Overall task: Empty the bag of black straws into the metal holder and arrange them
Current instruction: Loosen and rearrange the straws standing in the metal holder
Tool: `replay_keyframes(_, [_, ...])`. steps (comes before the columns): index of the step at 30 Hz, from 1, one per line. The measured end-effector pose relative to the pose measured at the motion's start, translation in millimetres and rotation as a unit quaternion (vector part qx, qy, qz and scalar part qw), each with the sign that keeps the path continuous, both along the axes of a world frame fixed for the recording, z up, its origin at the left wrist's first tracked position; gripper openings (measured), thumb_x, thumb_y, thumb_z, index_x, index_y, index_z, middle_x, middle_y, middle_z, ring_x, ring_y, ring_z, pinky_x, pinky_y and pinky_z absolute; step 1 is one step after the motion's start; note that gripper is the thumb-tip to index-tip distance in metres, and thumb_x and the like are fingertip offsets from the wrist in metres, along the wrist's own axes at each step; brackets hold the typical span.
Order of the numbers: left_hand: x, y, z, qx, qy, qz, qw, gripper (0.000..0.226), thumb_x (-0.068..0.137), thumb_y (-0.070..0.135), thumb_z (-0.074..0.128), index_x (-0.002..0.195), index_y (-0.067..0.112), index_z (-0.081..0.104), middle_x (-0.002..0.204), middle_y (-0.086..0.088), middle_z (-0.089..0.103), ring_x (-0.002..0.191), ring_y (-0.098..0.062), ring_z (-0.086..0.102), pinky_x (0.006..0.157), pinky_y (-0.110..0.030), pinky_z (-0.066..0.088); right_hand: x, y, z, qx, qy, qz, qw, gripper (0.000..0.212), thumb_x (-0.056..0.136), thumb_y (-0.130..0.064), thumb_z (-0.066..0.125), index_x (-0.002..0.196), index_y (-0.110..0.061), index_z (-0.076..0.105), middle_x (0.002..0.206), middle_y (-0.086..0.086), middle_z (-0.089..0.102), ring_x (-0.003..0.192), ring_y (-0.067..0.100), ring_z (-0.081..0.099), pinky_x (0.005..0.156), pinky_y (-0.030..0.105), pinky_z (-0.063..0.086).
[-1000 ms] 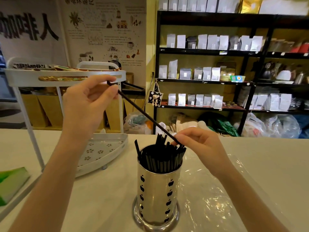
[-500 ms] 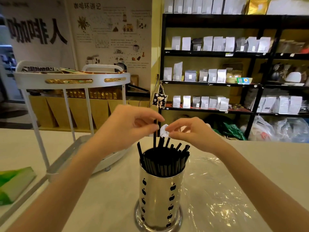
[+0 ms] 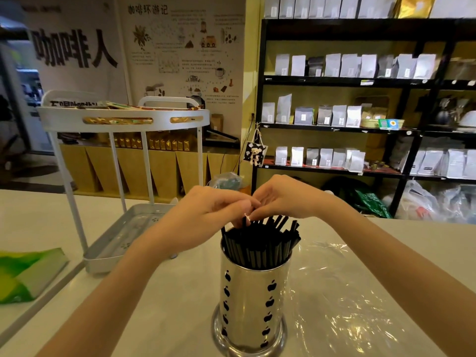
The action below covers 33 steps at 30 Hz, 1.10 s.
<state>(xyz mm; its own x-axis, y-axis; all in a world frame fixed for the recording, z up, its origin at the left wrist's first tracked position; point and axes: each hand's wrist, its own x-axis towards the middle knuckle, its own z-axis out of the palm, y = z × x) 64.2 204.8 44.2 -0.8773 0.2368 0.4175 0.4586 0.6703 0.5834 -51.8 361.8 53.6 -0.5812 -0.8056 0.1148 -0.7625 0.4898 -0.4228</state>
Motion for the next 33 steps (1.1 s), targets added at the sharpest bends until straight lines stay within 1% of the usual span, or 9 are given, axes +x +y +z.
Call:
replay_keyframes(2, [-3.1,-2.1,0.4,0.035,0.001,0.002,0.999,0.023,0.088,0.033,0.043,0.101,0.037,0.062,0.085,0.005,0.072,0.083,-0.004,0.066,0.077,-0.017,0.052,-1.2,-0.5,2.9,0.006,0.001,0.006,1.0,0.019,0.081,-0.023,0.067,0.098,-0.015,0.072,0.083,-0.009,0.07,0.08,0.004,0.065,0.076,0.014,0.049])
replay_keyframes(6, [-14.5,-8.2,-2.4,0.074,-0.003,0.033,0.997,0.019,0.087,0.031,0.046,0.091,0.039,0.062,0.089,0.014,0.069,0.085,0.003,0.063,0.071,-0.011,0.048,-1.2,2.7,16.0,-0.007,-0.008,0.01,1.0,0.016,0.083,-0.02,0.064,0.095,-0.011,0.07,0.09,0.001,0.071,0.076,0.001,0.065,0.076,0.01,0.05])
replay_keyframes(10, [-27.3,-11.5,-8.0,0.052,-0.054,0.053,0.996,0.028,0.088,0.029,0.048,0.114,0.028,0.058,0.104,0.015,0.061,0.096,0.007,0.054,0.078,-0.011,0.041,6.9,13.7,40.2,-0.116,-0.002,0.009,0.993,0.011,0.086,-0.018,0.06,0.091,-0.011,0.067,0.082,0.0,0.07,0.07,0.0,0.065,0.068,0.009,0.051])
replay_keyframes(13, [-32.8,-11.8,-9.7,0.065,-0.097,0.035,0.993,0.029,0.087,0.03,0.05,0.115,0.027,0.057,0.106,0.012,0.064,0.096,0.004,0.058,0.081,-0.012,0.044,13.2,24.4,55.4,-0.212,0.024,-0.003,0.977,0.013,0.088,-0.019,0.057,0.093,-0.011,0.066,0.076,-0.001,0.07,0.069,0.002,0.066,0.073,0.009,0.051])
replay_keyframes(17, [-33.4,-10.6,-5.2,0.106,-0.104,0.017,0.989,0.017,0.083,0.019,0.055,0.095,0.027,0.065,0.09,-0.002,0.071,0.075,-0.001,0.066,0.068,-0.011,0.051,15.8,38.4,63.9,-0.34,0.019,-0.031,0.94,0.009,0.088,-0.019,0.057,0.089,-0.021,0.066,0.073,-0.001,0.072,0.069,0.007,0.068,0.079,0.017,0.053])
replay_keyframes(20, [-29.7,-12.7,3.7,0.175,-0.101,0.008,0.979,0.015,0.082,0.017,0.055,0.084,0.021,0.069,0.071,0.003,0.07,0.064,0.0,0.064,0.062,-0.007,0.049,14.2,48.3,62.5,-0.425,-0.025,-0.05,0.904,0.012,0.088,-0.015,0.056,0.086,-0.022,0.066,0.065,-0.007,0.073,0.067,0.007,0.069,0.074,0.022,0.056])
replay_keyframes(23, [-23.3,-17.5,11.7,0.228,-0.104,-0.008,0.968,0.02,0.078,0.024,0.054,0.086,0.015,0.07,0.064,0.007,0.071,0.064,-0.003,0.065,0.061,-0.008,0.05,11.5,55.9,56.4,-0.477,-0.045,-0.074,0.875,0.013,0.089,-0.015,0.055,0.086,-0.021,0.066,0.063,-0.008,0.073,0.067,0.007,0.069,0.072,0.022,0.056])
replay_keyframes(27, [-16.1,-23.5,25.4,0.334,-0.043,-0.002,0.942,0.021,0.065,0.02,0.059,0.083,0.014,0.068,0.065,0.004,0.072,0.065,-0.006,0.067,0.064,-0.016,0.056,10.0,60.1,42.9,-0.515,-0.089,-0.092,0.848,0.012,0.087,-0.015,0.057,0.084,-0.02,0.068,0.067,-0.007,0.074,0.07,0.008,0.07,0.071,0.019,0.057])
replay_keyframes(33, [-10.7,-22.5,53.4,0.411,0.119,0.052,0.902,0.025,0.063,0.025,0.062,0.088,0.022,0.064,0.083,0.005,0.072,0.084,-0.011,0.07,0.07,-0.016,0.056,13.4,53.7,18.1,-0.427,-0.152,-0.056,0.89,0.009,0.082,-0.012,0.062,0.08,-0.018,0.069,0.071,-0.003,0.075,0.072,0.008,0.07,0.066,0.016,0.056])
